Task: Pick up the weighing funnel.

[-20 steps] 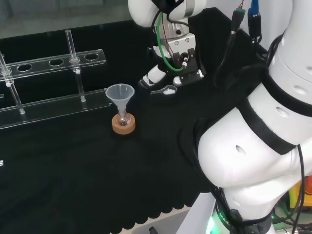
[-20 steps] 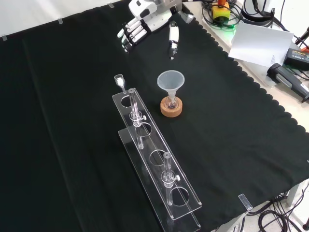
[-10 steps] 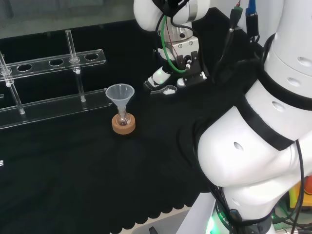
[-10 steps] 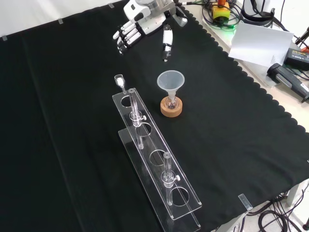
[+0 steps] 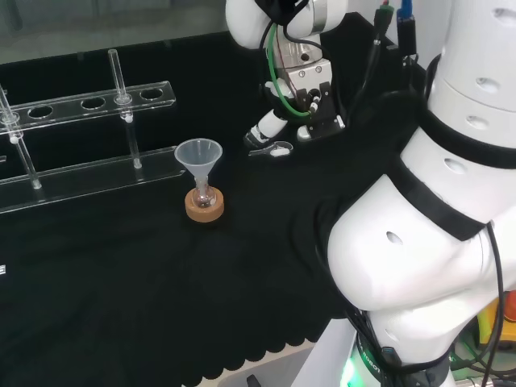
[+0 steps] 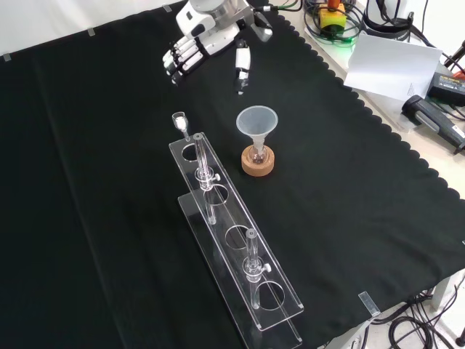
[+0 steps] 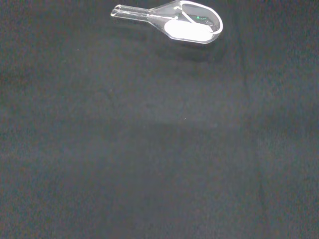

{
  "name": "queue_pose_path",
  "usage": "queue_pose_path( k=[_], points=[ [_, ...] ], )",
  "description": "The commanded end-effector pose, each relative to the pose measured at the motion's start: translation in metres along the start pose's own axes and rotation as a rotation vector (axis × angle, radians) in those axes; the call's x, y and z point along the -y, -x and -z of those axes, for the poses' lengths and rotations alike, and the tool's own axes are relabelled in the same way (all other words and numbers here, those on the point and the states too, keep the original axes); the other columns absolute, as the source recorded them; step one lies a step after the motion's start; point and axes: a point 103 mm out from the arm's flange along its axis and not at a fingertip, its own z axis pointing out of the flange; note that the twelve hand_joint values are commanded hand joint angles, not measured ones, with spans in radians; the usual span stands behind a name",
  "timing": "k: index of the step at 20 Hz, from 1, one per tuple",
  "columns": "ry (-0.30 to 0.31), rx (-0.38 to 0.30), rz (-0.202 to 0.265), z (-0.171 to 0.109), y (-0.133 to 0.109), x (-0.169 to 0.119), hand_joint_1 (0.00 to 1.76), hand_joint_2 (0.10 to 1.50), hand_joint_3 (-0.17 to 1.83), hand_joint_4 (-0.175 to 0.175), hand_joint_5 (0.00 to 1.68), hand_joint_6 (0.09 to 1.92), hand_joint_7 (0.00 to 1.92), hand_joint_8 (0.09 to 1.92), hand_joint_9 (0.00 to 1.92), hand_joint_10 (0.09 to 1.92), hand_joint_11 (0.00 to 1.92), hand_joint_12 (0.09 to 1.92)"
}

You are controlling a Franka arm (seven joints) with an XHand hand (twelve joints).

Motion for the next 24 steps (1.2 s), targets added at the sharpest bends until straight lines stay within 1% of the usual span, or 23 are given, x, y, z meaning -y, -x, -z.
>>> queue_pose_path(
  k=[1, 10, 14, 17, 22, 24],
  points=[
    [0.002, 0.017, -0.004, -0.010, 0.017, -0.025, 0.43, 0.61, 0.01, 0.041, 0.00, 0.09, 0.00, 0.09, 0.00, 0.09, 0.00, 0.09],
    [0.011, 0.024, -0.009, -0.024, 0.030, -0.049, 0.47, 0.62, 0.02, 0.034, 0.00, 0.09, 0.06, 0.09, 0.02, 0.09, 0.00, 0.09],
    [0.032, 0.027, 0.012, -0.012, 0.031, -0.054, 0.48, 0.63, 0.02, 0.033, 0.00, 0.09, 0.07, 0.09, 0.06, 0.09, 0.00, 0.09],
    [0.039, 0.009, 0.009, -0.003, 0.032, -0.056, 0.49, 0.63, 0.02, 0.031, 0.00, 0.09, 0.08, 0.09, 0.08, 0.09, 0.00, 0.09],
    [0.046, 0.015, 0.026, -0.006, 0.038, -0.057, 0.49, 0.64, 0.02, 0.030, 0.00, 0.09, 0.09, 0.09, 0.10, 0.09, 0.00, 0.09],
    [0.049, -0.001, 0.026, -0.010, 0.044, -0.056, 0.49, 0.64, 0.02, 0.028, 0.00, 0.09, 0.11, 0.09, 0.10, 0.09, 0.00, 0.09]
  ],
)
